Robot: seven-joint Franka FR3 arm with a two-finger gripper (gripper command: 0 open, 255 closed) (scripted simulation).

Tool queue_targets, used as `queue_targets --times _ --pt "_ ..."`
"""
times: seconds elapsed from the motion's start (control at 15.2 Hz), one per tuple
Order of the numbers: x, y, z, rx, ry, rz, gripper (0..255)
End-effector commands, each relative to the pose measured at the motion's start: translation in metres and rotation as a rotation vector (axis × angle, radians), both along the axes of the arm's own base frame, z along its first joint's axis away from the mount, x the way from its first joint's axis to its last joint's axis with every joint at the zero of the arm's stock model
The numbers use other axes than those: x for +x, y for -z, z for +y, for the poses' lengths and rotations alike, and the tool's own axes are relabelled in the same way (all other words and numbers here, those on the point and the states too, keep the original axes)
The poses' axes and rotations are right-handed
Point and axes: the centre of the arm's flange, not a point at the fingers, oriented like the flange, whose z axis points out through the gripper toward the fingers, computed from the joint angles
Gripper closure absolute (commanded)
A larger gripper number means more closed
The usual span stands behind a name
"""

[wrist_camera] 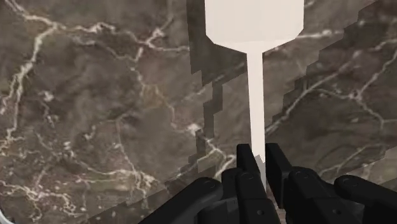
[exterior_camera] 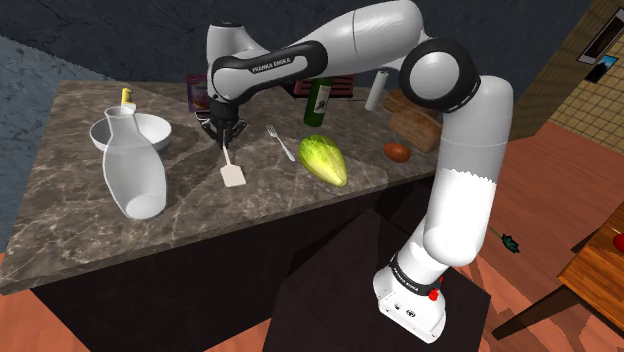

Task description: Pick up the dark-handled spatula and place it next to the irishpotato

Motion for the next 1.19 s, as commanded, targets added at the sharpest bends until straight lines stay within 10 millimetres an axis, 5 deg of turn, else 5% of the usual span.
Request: queue_targets --times 0.0,1.12 --pt "0.000 -0.010 0.000 0.000 0.000 0.000 255" --pt "0.000 -0.100 0.000 0.000 0.000 0.000 255"
